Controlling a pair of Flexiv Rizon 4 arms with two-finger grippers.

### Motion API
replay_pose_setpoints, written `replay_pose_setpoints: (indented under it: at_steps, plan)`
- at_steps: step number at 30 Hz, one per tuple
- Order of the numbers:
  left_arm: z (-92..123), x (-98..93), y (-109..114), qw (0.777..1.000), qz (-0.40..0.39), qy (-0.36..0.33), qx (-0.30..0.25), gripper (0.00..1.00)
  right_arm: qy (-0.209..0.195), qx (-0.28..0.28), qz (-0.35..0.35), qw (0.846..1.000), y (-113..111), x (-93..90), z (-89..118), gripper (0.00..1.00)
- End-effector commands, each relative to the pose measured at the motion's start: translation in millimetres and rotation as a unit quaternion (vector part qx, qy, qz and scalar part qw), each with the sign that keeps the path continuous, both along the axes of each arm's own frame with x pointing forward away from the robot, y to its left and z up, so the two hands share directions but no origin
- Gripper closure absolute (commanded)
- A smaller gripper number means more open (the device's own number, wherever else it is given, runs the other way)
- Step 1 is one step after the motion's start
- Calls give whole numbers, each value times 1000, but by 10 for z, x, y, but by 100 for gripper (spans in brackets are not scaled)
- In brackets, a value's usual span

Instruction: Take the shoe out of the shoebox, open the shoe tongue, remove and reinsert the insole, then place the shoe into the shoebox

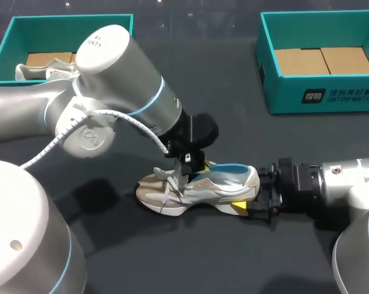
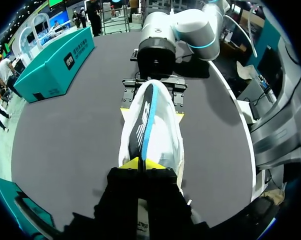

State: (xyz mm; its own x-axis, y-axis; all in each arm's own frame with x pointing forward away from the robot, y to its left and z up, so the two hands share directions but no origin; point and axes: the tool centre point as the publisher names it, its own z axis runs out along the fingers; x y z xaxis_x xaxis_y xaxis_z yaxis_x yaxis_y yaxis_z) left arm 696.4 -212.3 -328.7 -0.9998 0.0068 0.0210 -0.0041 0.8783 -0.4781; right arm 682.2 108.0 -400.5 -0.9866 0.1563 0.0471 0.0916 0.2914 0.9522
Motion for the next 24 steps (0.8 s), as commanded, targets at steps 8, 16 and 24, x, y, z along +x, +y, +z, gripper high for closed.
replay_pose_setpoints:
  at_steps: [8, 16, 24]
  plan:
    - [214, 2, -102, 999, -19, -18, -41, 100, 1, -3, 0, 1000, 16, -11, 1, 100]
    - [259, 29, -543, 998, -34, -33, -34, 100, 1, -3, 0, 1000, 16, -11, 1, 100]
    - [225, 85, -656, 999, -17, -41, -25, 100, 1, -3, 0, 1000, 16, -11, 1, 100]
